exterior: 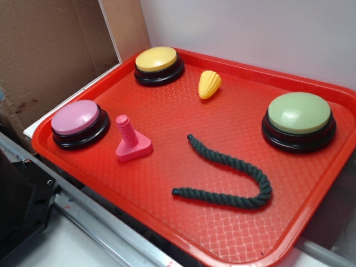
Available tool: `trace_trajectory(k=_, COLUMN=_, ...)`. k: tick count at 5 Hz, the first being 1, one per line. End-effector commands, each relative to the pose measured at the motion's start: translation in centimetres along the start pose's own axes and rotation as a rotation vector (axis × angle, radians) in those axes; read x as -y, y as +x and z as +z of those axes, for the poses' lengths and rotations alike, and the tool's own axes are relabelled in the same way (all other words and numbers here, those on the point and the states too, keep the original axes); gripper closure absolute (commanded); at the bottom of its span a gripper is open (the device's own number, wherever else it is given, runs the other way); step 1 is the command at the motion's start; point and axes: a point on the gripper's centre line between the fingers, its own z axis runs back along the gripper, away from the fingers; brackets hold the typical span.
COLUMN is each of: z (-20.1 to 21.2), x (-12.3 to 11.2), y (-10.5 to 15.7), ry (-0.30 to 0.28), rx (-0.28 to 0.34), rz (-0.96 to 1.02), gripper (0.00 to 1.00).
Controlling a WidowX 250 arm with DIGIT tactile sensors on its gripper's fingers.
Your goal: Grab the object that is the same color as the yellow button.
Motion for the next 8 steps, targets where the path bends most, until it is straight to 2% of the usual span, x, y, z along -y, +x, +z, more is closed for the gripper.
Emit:
trace_trajectory(k=1, z=-1.6, x=4.8, y=9.5, ry=0.116, rx=-0.011, rz=-0.121, gripper=0.00)
trace_trajectory(k=2, z=-4.3, x=9.7, y=10.0, ry=0.163, rx=-0.053, rz=-0.272, gripper=0.00)
trace_trajectory(k=3, z=-5.2, x=11.9, y=7.4, ry=0.207, rx=-0.039, rz=-0.376, gripper=0.00)
trace_trajectory(k=6, z=-6.3, x=11.4, y=7.0, ry=0.192, rx=-0.053, rz=-0.364, gripper=0.00)
trace_trajectory(k=7, z=-8.3, x=9.5, y=6.7, ry=0.133, rx=0.031, rz=-0.269, gripper=0.00)
trace_trajectory(k=8, z=-9.8, x=8.0, y=7.3, ry=0.139, rx=0.002, rz=-0.164, gripper=0.00)
